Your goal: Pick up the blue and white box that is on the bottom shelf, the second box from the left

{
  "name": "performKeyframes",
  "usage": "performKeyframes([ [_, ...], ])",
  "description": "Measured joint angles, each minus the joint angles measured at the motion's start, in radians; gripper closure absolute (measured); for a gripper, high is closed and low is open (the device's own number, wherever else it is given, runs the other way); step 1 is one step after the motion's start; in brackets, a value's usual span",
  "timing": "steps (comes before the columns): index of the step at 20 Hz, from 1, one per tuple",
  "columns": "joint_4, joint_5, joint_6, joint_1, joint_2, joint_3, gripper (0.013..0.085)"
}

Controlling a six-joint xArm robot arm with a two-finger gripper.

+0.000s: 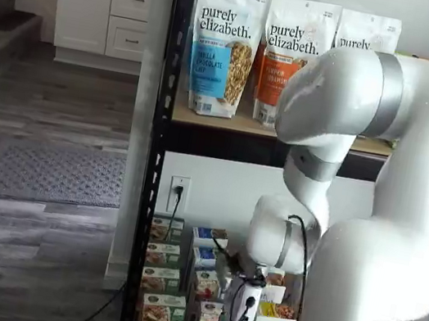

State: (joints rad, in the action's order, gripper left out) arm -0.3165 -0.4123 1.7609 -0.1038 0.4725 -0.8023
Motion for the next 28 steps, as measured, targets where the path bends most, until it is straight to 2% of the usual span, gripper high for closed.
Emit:
performKeyframes([
  [2,0.007,-0.026,-0.005,0.002,0.000,-0.003,0.0130],
  [6,-0.001,-0.013,-0.003,-0.005,0.000,0.015,0.0130],
  [13,-0.057,0.030,0.042,-0.017,0.015,0.028,0.0130],
  [18,-0.123,0.056,0.104,-0.020,0.036,0.017,0.0130],
  [28,-0.160,0.046,0.153,-0.004,0.079,-0.040,0.0130],
])
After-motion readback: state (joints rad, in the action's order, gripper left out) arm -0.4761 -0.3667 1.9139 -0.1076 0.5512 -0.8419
